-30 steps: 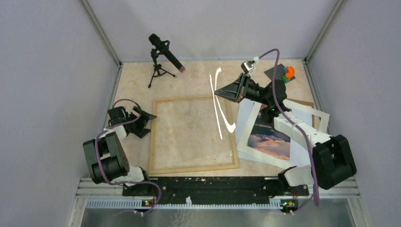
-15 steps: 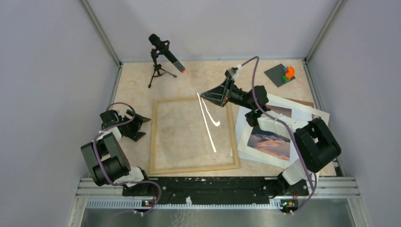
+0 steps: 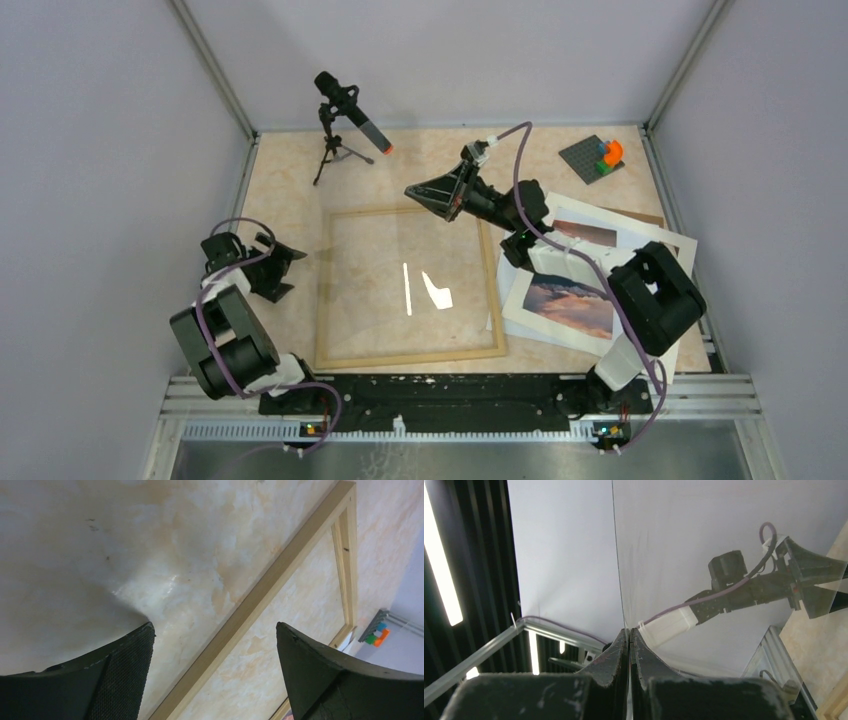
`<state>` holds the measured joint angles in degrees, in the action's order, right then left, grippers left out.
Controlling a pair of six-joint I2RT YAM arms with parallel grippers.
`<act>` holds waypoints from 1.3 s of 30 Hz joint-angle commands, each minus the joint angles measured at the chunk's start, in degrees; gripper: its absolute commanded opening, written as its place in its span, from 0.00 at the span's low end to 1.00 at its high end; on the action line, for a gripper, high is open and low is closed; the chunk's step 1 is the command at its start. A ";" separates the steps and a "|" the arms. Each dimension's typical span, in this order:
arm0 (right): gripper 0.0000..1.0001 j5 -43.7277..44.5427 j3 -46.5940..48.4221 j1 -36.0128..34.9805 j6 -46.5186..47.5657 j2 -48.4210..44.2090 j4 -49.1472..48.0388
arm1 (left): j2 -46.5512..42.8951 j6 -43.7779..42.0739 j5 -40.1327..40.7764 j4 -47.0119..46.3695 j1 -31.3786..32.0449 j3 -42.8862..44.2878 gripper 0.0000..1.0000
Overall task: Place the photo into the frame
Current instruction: Place the photo frame item in the photo frame.
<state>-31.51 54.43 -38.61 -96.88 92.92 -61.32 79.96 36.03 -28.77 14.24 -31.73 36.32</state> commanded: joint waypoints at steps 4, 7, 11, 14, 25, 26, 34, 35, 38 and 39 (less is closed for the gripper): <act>0.00 7.62 0.22 -2.61 -2.98 4.75 -4.09 | -4.37 -0.77 5.80 1.24 -0.88 0.32 0.95; 0.00 7.47 -2.47 -2.70 -2.07 5.99 -3.23 | -4.95 -1.52 6.04 1.98 -0.98 0.61 0.95; 0.00 7.56 -10.13 -2.62 -0.56 6.84 -3.47 | -5.11 -2.03 5.17 1.71 -0.99 0.46 0.96; 0.00 7.83 -14.76 -2.48 2.34 6.55 -2.31 | -4.23 -1.94 3.80 1.28 -0.97 0.18 0.95; 0.00 4.61 -21.24 3.36 18.74 4.95 7.49 | -1.55 -2.88 -2.65 -2.29 -0.97 -1.18 0.94; 0.00 4.64 -22.08 3.97 20.01 4.45 7.87 | -1.32 -3.31 -3.26 -2.40 -0.97 -1.14 0.94; 0.00 2.07 -24.84 7.41 28.37 3.49 8.30 | -2.18 -4.70 -7.52 -5.12 -0.48 -1.89 0.94; 0.00 1.39 -25.04 7.78 28.52 4.14 7.42 | -2.18 -4.88 -7.71 -5.15 -0.29 -1.89 0.94; 0.00 -0.03 -26.01 9.23 28.65 5.42 4.44 | -2.03 -5.09 -8.81 -5.66 -0.14 -2.13 0.94; 0.00 -0.37 -26.24 9.59 29.05 5.75 3.88 | -1.89 -5.07 -9.30 -6.07 -0.03 -2.20 0.94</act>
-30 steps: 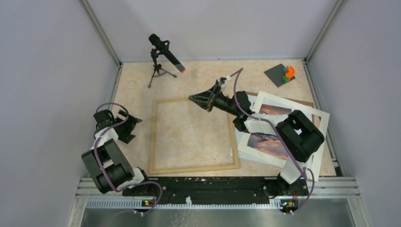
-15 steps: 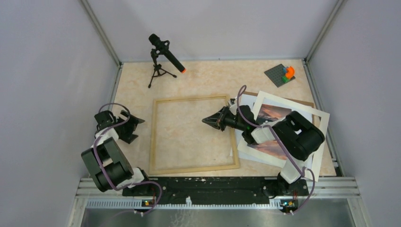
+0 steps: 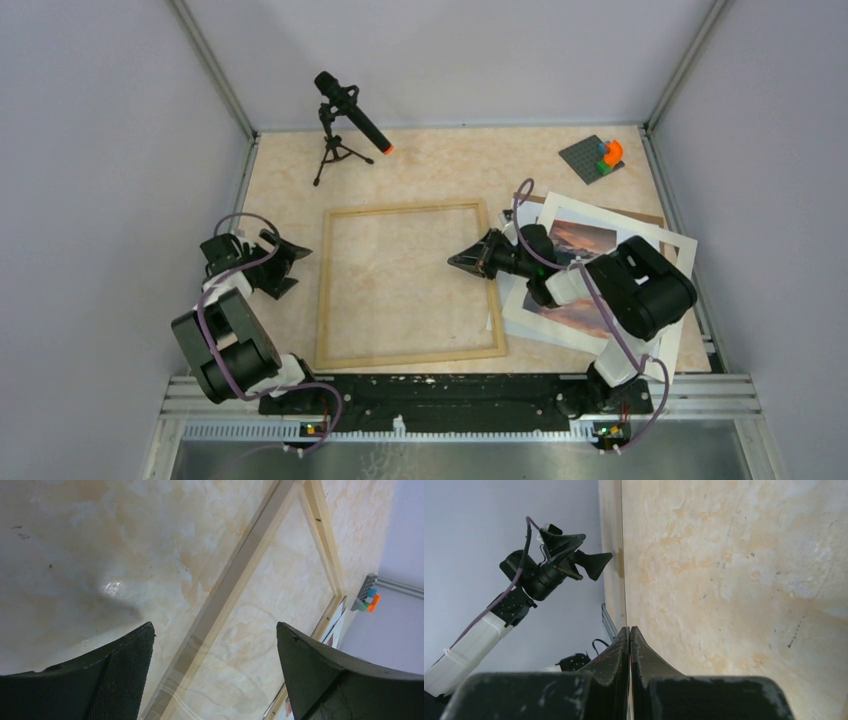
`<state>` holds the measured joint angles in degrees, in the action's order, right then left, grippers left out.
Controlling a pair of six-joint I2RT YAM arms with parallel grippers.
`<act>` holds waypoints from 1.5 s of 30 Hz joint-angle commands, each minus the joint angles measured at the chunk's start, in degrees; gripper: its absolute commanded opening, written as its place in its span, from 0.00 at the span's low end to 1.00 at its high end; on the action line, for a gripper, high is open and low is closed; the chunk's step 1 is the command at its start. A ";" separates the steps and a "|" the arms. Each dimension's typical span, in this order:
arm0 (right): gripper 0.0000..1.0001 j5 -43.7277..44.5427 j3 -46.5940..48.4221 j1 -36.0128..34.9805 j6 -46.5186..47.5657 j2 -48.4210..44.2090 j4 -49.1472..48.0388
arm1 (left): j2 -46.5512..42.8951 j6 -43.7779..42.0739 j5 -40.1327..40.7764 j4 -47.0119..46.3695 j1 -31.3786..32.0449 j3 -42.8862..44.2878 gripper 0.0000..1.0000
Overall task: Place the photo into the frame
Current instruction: Place the photo frame item in the photo frame.
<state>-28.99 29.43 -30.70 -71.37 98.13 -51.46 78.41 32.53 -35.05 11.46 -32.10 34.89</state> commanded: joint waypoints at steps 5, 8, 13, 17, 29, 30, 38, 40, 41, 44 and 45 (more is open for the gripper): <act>0.00 -4.03 -0.52 2.13 6.77 1.88 -6.65 | 1.22 -1.42 -4.66 -4.60 1.18 -0.95 0.94; 0.00 -3.41 -0.47 2.30 8.29 1.36 -5.79 | 2.19 -1.26 -4.87 -4.89 1.78 -0.84 0.94; 0.00 -1.51 0.03 2.31 12.72 -1.53 -0.84 | 3.18 -0.99 -5.03 -5.32 2.59 -0.69 0.94; 0.00 -0.71 0.41 2.48 14.33 -3.09 1.75 | 3.28 -1.00 -5.24 -5.54 2.90 -0.63 0.95; 0.00 1.01 0.29 2.85 16.89 -6.07 5.44 | 4.68 -0.40 -6.87 -7.05 3.70 -1.15 0.98; 0.00 0.97 0.31 2.90 17.09 -6.19 5.61 | 4.77 -0.35 -7.10 -7.33 3.78 -1.31 0.98; 0.00 1.95 1.58 2.98 19.82 -7.79 8.78 | 5.78 0.25 -7.49 -8.29 4.49 -1.72 0.98; 0.00 2.22 1.78 3.06 20.19 -7.98 9.26 | 5.92 0.25 -7.49 -8.30 4.46 -1.72 0.98; 0.00 2.27 1.86 3.10 20.34 -8.03 9.28 | 6.02 0.25 -7.49 -8.27 4.49 -1.72 0.98; 0.00 2.15 2.38 3.11 20.89 -7.91 9.64 | 6.05 0.25 -7.54 -8.38 4.59 -1.69 0.98; 0.00 2.00 2.65 3.10 21.06 -7.74 9.78 | 6.13 0.25 -7.57 -8.39 4.59 -1.78 0.98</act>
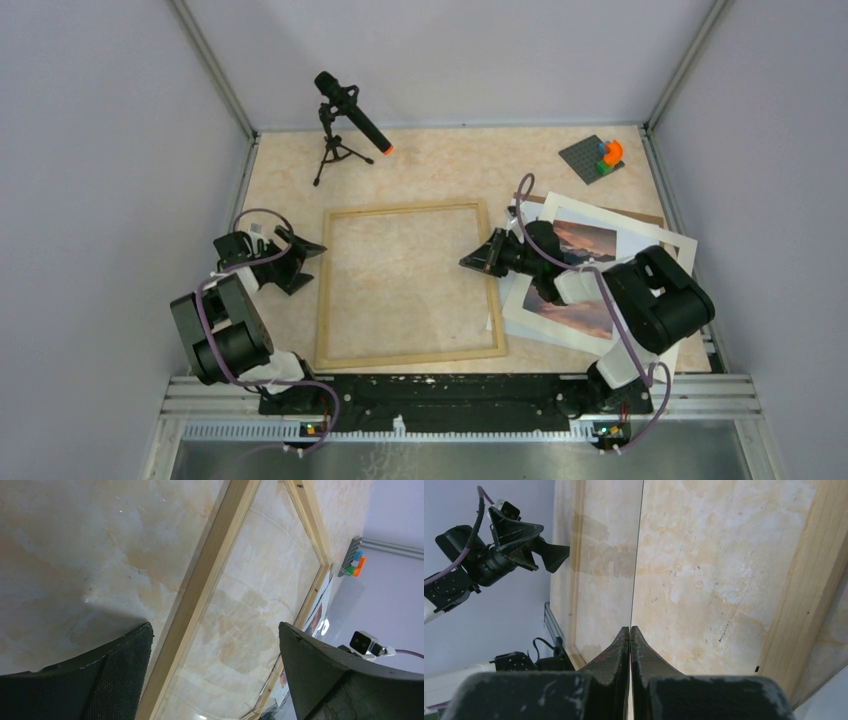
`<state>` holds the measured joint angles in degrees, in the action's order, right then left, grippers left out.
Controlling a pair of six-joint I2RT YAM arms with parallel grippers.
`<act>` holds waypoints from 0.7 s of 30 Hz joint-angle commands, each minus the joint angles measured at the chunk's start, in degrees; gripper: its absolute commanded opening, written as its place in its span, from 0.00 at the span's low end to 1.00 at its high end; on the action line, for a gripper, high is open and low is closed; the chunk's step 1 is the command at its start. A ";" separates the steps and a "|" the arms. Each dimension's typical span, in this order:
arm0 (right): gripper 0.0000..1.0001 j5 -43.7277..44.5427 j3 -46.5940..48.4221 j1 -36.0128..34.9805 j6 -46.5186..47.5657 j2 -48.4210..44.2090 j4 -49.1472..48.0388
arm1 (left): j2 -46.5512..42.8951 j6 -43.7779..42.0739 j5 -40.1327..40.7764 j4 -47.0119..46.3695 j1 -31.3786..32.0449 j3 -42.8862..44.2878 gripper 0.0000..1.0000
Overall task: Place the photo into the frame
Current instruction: Place the photo frame item in the photo frame.
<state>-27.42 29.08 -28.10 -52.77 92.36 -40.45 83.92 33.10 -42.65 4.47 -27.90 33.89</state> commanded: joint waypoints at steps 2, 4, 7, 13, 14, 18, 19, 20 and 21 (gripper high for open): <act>0.00 -0.09 3.63 0.61 2.79 -1.34 -1.31 | 0.80 -0.32 -0.06 -1.44 0.47 -0.74 0.98; 0.00 -0.55 4.06 0.80 2.94 -0.90 -1.38 | 0.94 -0.32 -0.06 -1.39 0.54 -0.80 0.98; 0.00 -0.43 4.63 1.29 3.71 -1.05 -0.30 | 0.98 -0.32 -0.06 -1.41 0.80 -0.89 0.98; 0.00 -0.42 5.54 1.51 4.68 -1.24 0.58 | 1.37 -0.15 -0.15 -1.74 1.07 -0.95 0.98; 0.00 -0.50 5.67 1.48 4.89 -1.23 0.50 | 1.34 -0.14 -0.15 -1.74 1.09 -0.92 0.98; 0.00 -1.01 5.86 1.47 5.75 -1.48 -0.26 | 1.33 -0.14 -0.07 -1.75 1.06 -0.83 0.98; 0.00 -1.36 5.89 1.49 5.91 -1.54 -0.70 | 1.33 -0.14 -0.08 -1.75 1.09 -0.80 0.98; 0.00 -1.67 5.92 1.51 5.93 -1.72 -1.25 | 1.41 -0.14 -0.02 -1.75 1.10 -0.78 0.98; 0.00 -1.94 5.92 1.48 5.92 -1.89 -1.72 | 1.49 -0.14 -0.06 -1.75 1.10 -0.81 0.98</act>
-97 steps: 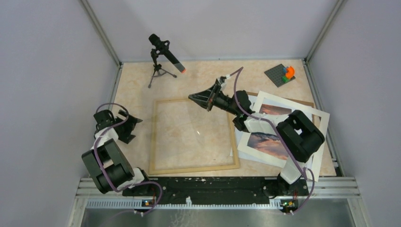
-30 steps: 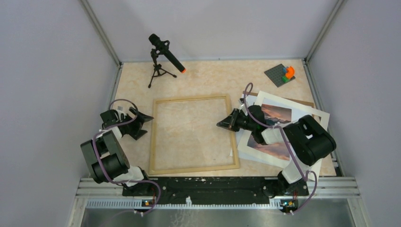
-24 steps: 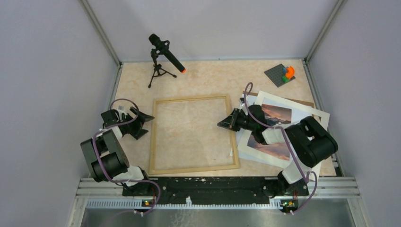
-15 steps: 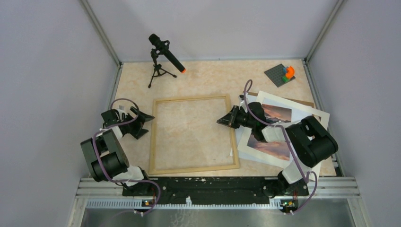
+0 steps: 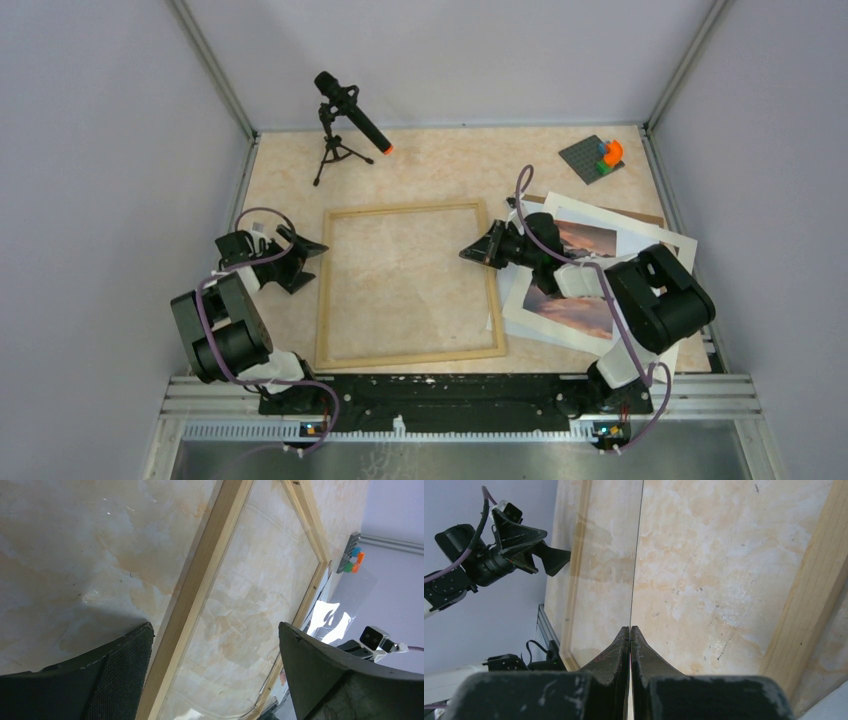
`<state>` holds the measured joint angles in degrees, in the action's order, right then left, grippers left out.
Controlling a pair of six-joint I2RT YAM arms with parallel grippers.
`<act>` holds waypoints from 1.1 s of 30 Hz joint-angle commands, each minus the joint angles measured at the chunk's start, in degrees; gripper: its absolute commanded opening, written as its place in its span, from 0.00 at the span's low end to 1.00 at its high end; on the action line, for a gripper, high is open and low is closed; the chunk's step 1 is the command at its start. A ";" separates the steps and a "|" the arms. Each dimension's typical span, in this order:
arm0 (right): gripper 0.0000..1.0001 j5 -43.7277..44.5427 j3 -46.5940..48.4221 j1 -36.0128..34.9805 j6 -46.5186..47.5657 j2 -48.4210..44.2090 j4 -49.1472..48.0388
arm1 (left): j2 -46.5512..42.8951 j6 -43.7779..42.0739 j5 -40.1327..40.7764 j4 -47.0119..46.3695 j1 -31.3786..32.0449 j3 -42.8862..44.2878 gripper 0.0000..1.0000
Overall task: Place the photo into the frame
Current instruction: Place the photo frame item in the photo frame.
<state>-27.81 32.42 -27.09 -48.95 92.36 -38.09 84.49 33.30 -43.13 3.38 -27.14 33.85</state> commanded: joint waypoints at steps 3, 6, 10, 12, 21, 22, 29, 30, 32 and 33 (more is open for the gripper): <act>0.00 -2.05 2.49 0.50 2.14 -2.59 -4.90 | 1.01 -0.34 0.35 -0.65 0.40 -0.67 0.98; 0.00 -1.88 2.24 0.44 2.34 -3.34 -5.35 | 1.03 -0.34 0.42 -0.66 0.50 -0.63 0.98; 0.00 -1.17 1.97 0.50 2.06 -3.31 -6.78 | 1.11 -0.34 0.46 -0.72 0.72 -0.64 0.97; 0.00 -0.98 2.19 0.46 1.79 -2.81 -7.21 | 1.12 -0.41 0.43 -0.65 0.82 -0.67 0.97; 0.00 1.50 2.01 0.50 2.44 -4.15 -5.95 | 1.26 -0.55 0.59 -0.39 0.86 -0.55 0.95; 0.00 1.57 2.17 0.51 2.45 -3.93 -5.64 | 1.34 -0.52 0.59 -0.39 0.84 -0.48 0.95; 0.00 2.24 2.14 0.77 1.96 -3.29 -4.26 | 1.09 -0.85 0.75 -0.13 0.86 -0.55 0.95; 0.00 2.24 2.02 0.88 1.94 -3.24 -4.22 | 1.04 -0.87 0.77 -0.13 0.86 -0.57 0.95; 0.00 2.60 1.93 0.95 1.93 -3.35 -3.76 | 1.06 -0.78 0.79 -0.11 0.81 -0.52 0.95; 0.00 2.74 1.86 0.98 1.88 -3.40 -3.70 | 1.10 -0.78 0.85 -0.11 0.86 -0.46 0.95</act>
<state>-26.24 32.73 -26.81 -47.99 90.76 -40.40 84.90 33.28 -43.53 3.01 -26.55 33.85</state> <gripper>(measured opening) 0.004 0.949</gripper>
